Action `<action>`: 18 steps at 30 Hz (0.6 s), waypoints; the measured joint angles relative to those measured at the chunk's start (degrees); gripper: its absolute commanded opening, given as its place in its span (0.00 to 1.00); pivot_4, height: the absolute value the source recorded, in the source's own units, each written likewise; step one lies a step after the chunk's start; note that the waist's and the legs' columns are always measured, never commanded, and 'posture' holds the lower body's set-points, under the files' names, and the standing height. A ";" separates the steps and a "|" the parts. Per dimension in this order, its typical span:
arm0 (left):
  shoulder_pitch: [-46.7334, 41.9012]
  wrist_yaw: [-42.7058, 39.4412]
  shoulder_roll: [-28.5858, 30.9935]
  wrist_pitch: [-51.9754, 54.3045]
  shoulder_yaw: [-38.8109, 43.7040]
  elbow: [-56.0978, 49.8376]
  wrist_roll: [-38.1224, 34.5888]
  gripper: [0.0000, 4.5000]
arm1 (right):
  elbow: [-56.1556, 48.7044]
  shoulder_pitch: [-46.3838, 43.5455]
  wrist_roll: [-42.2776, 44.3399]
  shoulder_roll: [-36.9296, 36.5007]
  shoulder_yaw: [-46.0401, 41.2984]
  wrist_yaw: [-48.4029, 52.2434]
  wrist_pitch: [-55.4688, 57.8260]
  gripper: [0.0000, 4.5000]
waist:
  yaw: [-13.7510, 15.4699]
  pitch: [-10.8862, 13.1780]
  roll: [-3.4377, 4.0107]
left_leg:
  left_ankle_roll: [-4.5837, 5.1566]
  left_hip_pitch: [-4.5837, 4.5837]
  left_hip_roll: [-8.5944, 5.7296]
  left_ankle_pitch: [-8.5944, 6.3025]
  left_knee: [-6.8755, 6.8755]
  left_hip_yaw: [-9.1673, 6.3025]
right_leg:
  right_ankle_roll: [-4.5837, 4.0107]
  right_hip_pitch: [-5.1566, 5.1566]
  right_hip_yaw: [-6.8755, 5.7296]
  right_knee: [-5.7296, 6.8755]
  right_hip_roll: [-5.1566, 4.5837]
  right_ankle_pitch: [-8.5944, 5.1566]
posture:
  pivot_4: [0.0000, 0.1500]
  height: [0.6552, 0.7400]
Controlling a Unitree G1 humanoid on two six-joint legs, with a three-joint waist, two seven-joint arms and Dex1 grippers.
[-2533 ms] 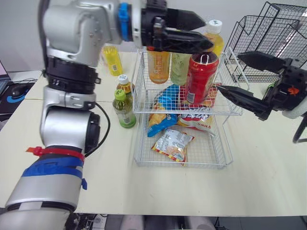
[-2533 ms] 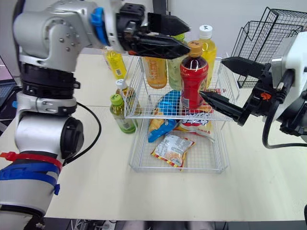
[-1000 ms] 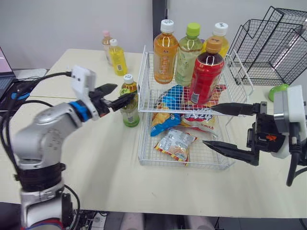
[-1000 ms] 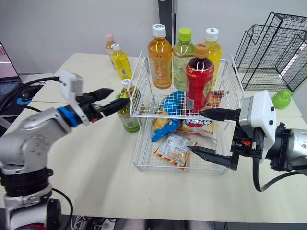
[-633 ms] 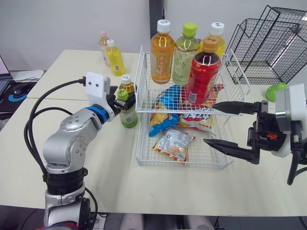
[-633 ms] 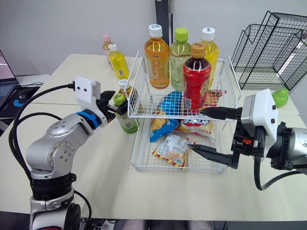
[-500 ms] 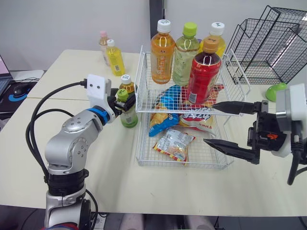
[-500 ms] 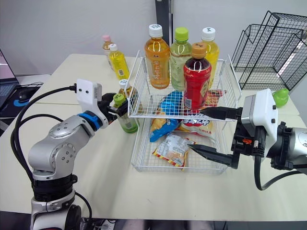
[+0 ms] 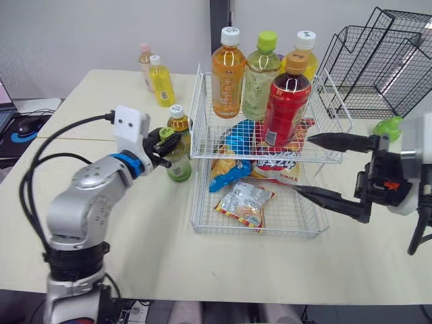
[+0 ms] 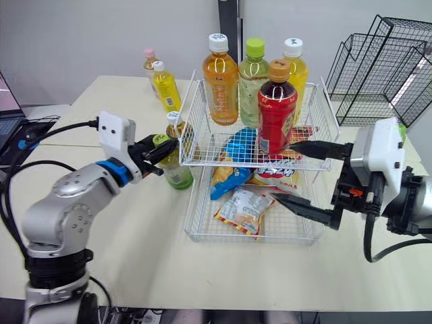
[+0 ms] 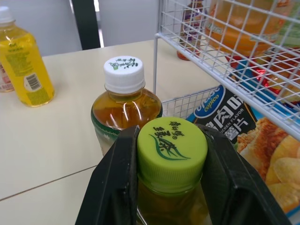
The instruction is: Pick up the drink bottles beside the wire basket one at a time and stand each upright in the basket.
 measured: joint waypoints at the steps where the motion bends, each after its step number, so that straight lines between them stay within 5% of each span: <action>1: -2.54 -2.01 2.29 1.42 0.98 1.52 -2.12 0.31 | 0.39 0.05 -0.20 -0.01 -0.56 0.40 -0.09 1.00 | -0.01 0.03 -0.04 | -0.01 -0.02 0.03 0.00 0.00 -0.02 | -0.01 -0.02 -0.02 -0.02 0.05 0.00 | 1.00 0.95; 10: -37.35 -19.74 20.06 8.88 0.76 26.39 -9.86 0.31 | 1.87 1.86 -0.66 -1.15 -3.53 3.06 0.16 1.00 | -0.03 0.09 -0.16 | 0.00 -0.05 -0.06 0.00 -0.04 0.02 | 0.00 -0.01 -0.04 -0.10 0.00 0.00 | 1.00 0.95; 18: -60.69 -31.84 13.10 12.49 -10.93 41.68 -8.91 0.31 | 1.67 1.76 -1.15 -1.19 -3.86 1.83 0.18 1.00 | 0.10 0.09 -0.16 | 0.00 -0.08 -0.06 0.00 0.01 -0.01 | 0.02 -0.02 -0.06 -0.04 0.00 -0.02 | 1.00 0.95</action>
